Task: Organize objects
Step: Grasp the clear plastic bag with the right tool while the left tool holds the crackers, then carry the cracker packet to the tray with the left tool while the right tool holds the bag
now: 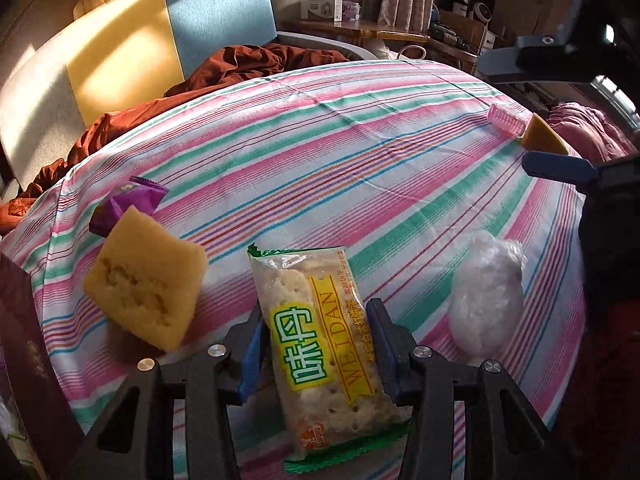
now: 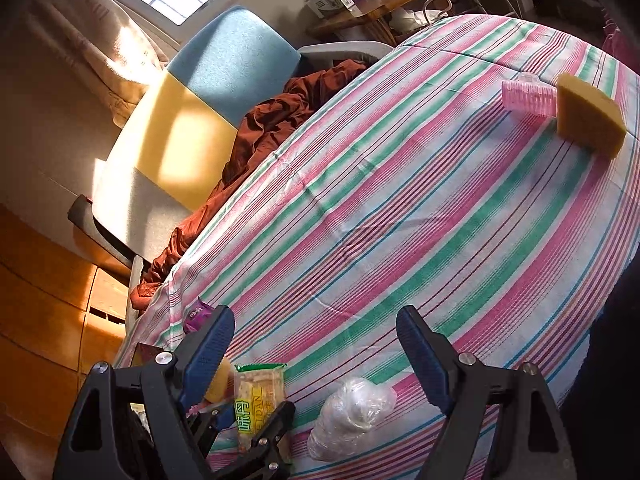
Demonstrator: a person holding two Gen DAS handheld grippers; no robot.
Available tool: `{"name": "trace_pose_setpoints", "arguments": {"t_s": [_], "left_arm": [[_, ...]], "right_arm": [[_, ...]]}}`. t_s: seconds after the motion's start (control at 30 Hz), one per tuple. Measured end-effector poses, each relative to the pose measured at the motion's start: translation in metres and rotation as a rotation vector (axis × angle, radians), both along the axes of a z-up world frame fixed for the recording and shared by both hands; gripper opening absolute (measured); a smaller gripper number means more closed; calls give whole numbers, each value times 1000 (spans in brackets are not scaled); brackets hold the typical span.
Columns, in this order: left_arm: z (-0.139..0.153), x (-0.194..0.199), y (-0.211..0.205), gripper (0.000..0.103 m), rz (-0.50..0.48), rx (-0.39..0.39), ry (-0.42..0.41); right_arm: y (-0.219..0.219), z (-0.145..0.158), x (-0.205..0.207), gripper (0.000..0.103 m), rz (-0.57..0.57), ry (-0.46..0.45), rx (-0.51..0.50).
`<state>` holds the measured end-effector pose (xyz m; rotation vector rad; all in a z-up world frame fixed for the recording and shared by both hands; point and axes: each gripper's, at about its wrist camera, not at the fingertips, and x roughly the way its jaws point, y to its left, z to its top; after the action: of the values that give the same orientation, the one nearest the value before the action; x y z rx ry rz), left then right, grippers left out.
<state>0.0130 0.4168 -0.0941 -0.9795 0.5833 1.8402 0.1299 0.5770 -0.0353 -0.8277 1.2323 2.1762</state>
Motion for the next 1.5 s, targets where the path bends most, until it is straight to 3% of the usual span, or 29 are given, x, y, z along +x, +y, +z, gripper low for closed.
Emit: {"name": "trace_pose_setpoints", "arguments": {"t_s": [0.23, 0.4, 0.8, 0.87, 0.9, 0.93, 1.2, 1.5], "left_arm": [[0, 22, -63, 48, 40, 78, -8], [-1, 22, -66, 48, 53, 101, -16], [-4, 25, -71, 48, 45, 145, 12], [-5, 24, -72, 48, 40, 148, 8], [-5, 23, -73, 49, 35, 149, 6], [-5, 22, -73, 49, 30, 151, 0], [-5, 26, -77, 49, 23, 168, 9], [-6, 30, -78, 49, 29, 172, 37]], "right_arm": [[-4, -14, -16, 85, 22, -152, 4], [-8, -33, -29, 85, 53, -298, -32], [-49, -40, -34, 85, 115, -438, 8], [-60, -43, -42, 64, 182, -469, 32], [-65, -45, -48, 38, 219, -489, 47], [-67, -46, -53, 35, 237, -506, 66], [-54, -45, -87, 34, 329, -537, 236], [-49, -53, -89, 35, 315, -554, 215]]}}
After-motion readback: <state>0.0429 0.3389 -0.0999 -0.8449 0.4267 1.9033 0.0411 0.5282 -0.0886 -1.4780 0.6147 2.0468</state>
